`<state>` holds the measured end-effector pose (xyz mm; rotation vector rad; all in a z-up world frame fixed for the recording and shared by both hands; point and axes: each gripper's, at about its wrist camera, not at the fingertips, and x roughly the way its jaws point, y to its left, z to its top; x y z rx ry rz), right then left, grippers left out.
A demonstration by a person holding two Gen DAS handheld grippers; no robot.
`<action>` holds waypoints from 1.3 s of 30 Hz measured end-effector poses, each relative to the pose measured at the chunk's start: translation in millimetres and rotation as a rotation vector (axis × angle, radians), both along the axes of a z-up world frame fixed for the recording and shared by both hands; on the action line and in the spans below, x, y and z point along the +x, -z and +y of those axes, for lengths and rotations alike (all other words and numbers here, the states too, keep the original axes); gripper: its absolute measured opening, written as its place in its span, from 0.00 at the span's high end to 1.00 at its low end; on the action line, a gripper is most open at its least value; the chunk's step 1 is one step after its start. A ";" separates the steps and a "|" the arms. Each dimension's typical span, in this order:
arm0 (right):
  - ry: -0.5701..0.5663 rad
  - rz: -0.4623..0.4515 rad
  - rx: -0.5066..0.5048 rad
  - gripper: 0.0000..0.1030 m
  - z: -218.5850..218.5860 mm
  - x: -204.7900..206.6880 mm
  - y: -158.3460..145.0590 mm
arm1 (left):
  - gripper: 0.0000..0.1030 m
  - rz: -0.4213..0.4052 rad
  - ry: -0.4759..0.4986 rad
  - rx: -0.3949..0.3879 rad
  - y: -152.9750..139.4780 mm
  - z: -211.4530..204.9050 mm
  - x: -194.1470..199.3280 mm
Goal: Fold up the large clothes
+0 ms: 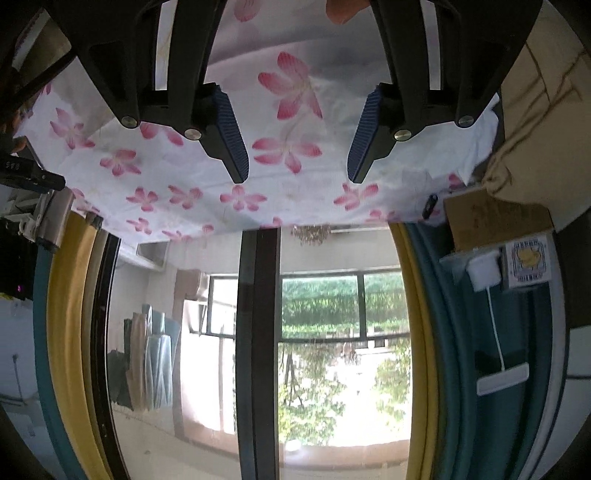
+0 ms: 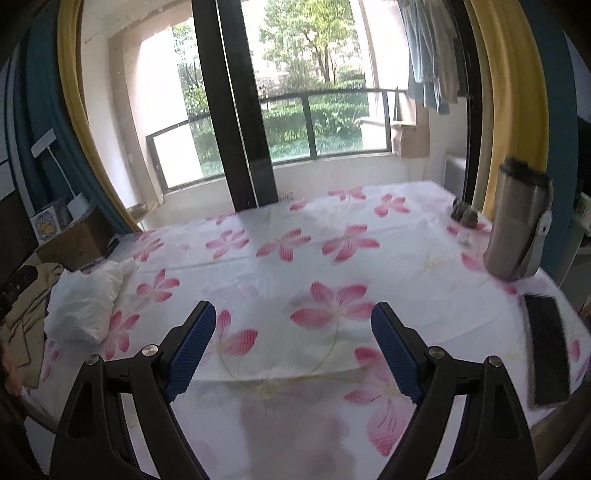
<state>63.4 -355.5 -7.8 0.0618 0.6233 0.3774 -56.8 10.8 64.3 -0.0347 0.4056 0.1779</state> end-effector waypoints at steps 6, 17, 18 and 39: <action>0.011 -0.083 -0.008 0.15 1.3 -5.3 -30.1 | 0.32 -0.072 -0.014 0.036 -16.8 -3.0 -5.2; 0.029 -0.223 -0.017 0.08 11.0 -23.4 -79.9 | 0.22 -0.144 -0.043 0.038 -44.9 5.0 -14.9; 0.032 -0.233 -0.017 0.07 13.4 -25.4 -84.3 | 0.22 -0.146 -0.045 0.032 -46.9 7.7 -15.5; -0.072 -0.362 0.021 0.03 61.4 -50.8 -134.1 | 0.22 -0.198 -0.081 -0.002 -73.6 43.2 -48.2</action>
